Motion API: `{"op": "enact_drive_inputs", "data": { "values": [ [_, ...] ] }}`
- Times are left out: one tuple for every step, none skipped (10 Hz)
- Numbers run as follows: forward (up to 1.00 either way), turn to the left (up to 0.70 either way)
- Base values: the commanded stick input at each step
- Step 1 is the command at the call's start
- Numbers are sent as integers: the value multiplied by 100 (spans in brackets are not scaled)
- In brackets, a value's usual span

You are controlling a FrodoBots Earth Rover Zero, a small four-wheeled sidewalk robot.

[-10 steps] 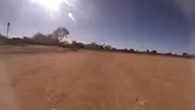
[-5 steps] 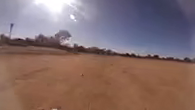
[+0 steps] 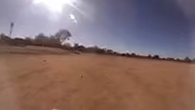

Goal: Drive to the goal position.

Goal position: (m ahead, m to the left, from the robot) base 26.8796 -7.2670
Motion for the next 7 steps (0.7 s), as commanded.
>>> {"op": "enact_drive_inputs", "data": {
  "values": [
    [50, 0],
    [50, 0],
    [50, 0],
    [50, 0],
    [50, 0],
    [50, 0],
    [50, 0]
  ]
}}
